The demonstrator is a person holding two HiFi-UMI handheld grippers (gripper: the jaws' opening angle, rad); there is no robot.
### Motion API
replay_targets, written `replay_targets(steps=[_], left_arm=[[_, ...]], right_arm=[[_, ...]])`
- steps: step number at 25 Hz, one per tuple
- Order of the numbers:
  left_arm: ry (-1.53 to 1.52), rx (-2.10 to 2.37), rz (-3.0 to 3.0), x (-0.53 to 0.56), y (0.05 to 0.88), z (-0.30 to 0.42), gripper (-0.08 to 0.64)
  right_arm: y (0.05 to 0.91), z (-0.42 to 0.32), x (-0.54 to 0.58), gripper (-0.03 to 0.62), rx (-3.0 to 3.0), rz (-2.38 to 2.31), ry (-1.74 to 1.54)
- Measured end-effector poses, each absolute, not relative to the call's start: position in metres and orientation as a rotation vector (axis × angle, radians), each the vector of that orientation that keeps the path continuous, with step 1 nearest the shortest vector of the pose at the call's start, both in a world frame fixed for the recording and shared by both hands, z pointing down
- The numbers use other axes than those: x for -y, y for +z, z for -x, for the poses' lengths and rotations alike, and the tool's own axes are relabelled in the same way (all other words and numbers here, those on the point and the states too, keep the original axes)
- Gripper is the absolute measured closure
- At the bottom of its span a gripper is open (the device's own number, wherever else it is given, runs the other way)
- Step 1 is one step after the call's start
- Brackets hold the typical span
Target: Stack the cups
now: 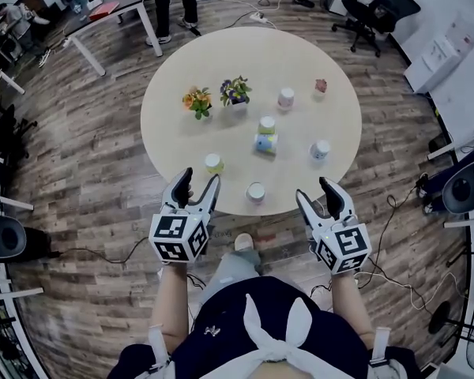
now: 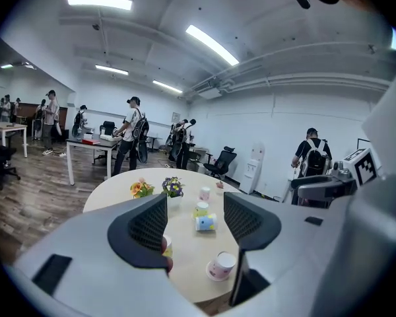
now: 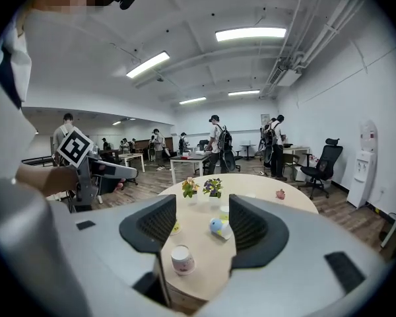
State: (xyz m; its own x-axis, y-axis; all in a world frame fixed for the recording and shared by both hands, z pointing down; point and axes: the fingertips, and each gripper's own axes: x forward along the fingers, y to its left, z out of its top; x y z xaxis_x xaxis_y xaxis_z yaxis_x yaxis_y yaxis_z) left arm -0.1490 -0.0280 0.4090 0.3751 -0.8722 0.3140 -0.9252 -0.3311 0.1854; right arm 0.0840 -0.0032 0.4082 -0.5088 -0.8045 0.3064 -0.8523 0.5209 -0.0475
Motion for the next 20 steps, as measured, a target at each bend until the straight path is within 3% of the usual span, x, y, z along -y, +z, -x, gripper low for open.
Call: replay_targets(steps=[15, 20], left_arm=[[0.475, 1.437, -2.249, 0.081, 0.507, 0.166, 0.279], [0.586, 1.412, -2.235, 0.091, 0.532, 0.167, 0.276]], right_arm=[[0.44, -0.066, 0.026, 0.339, 2.427, -1.43, 0.326], [0.449, -0.051, 0.021, 0.297, 2.472, -1.341, 0.339]])
